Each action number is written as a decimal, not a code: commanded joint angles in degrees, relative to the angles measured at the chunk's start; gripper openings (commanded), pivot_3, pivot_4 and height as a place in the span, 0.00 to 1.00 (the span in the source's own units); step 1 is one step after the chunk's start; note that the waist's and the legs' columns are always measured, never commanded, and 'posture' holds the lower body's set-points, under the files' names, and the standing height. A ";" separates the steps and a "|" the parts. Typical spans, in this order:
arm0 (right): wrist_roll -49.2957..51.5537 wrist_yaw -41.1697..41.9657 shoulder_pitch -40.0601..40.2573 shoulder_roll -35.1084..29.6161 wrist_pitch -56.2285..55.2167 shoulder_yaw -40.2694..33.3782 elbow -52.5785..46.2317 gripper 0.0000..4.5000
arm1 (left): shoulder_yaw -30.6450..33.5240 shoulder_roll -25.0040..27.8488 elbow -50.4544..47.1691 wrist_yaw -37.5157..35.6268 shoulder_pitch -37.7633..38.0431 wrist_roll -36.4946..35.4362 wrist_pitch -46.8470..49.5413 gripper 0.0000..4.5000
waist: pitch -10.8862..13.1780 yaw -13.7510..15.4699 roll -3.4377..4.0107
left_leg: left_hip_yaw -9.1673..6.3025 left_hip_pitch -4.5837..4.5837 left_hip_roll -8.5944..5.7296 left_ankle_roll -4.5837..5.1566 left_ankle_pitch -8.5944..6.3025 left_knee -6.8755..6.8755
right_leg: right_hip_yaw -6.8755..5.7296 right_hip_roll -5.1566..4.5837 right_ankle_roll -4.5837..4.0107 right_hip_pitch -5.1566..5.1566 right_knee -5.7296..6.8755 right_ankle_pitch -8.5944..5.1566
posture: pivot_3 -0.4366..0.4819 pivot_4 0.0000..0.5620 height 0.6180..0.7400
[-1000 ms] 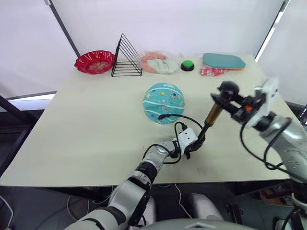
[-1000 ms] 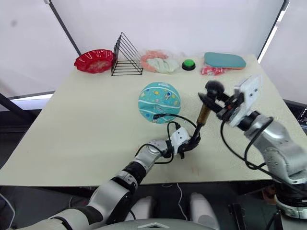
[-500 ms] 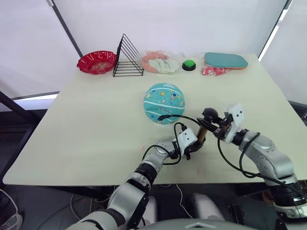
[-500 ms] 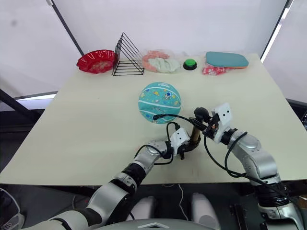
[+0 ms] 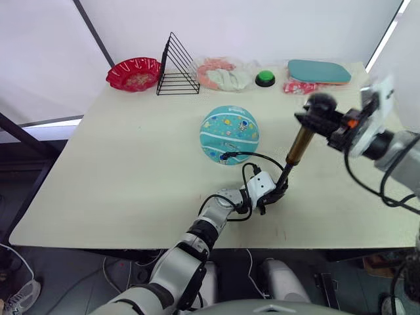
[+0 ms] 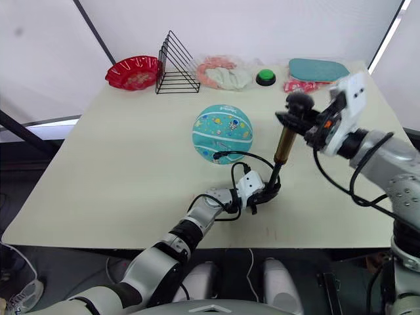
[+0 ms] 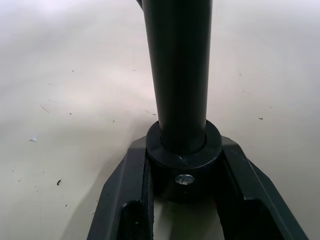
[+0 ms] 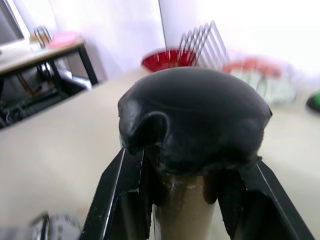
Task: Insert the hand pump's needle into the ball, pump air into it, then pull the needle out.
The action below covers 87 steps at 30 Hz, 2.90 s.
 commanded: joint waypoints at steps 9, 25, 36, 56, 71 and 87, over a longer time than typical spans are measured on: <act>-8.11 0.64 7.48 2.26 -6.16 6.38 -0.81 0.25 | -1.79 0.52 4.69 -0.51 2.48 1.94 2.09 0.24 | 0.01 -0.22 -0.23 | 0.02 0.04 0.01 0.00 0.00 -0.01 | 0.04 0.02 0.00 0.04 -0.01 -0.01 | 0.48 0.27 1.00; -33.99 11.93 18.63 15.89 -31.23 25.83 26.53 0.25 | -0.15 2.51 1.34 1.27 3.96 0.90 3.18 0.24 | -0.97 -1.85 -1.08 | -0.05 1.28 0.42 -0.05 -0.06 -0.31 | -0.08 0.28 -0.49 1.14 0.11 -0.29 | 0.48 0.27 1.00; -17.27 9.64 5.81 4.99 -15.65 7.13 4.50 0.25 | 0.26 2.50 2.37 2.48 3.50 0.49 3.10 0.24 | 0.10 -1.29 -0.27 | -0.32 0.78 0.02 -0.04 0.00 -0.24 | -0.22 0.03 -0.22 0.57 0.17 -0.13 | 0.48 0.27 1.00; -16.90 8.51 8.45 4.16 -13.43 13.12 9.00 0.25 | 0.01 2.44 4.85 2.36 2.33 0.34 1.67 0.24 | 0.35 -1.31 -1.06 | -0.05 0.05 -0.09 -0.15 0.09 0.01 | 0.22 0.08 -0.10 -0.35 0.67 -0.06 | 0.48 0.27 1.00; -32.26 13.83 15.96 13.60 -29.96 22.31 26.47 0.25 | 0.61 3.34 2.39 2.75 3.07 -0.11 3.05 0.24 | -0.65 -1.88 -1.39 | -0.27 1.55 0.40 -0.17 0.04 -0.62 | -0.08 0.46 -0.92 1.04 0.64 -0.55 | 0.48 0.27 1.00; -2.16 5.57 -4.91 -0.73 -4.13 -3.60 3.19 0.25 | 0.05 2.99 3.37 1.90 2.58 -0.19 2.79 0.24 | 0.70 -1.07 -0.46 | -0.34 0.11 0.08 -0.20 0.11 -0.17 | -0.18 0.20 -0.46 -0.23 0.76 -0.27 | 0.48 0.27 1.00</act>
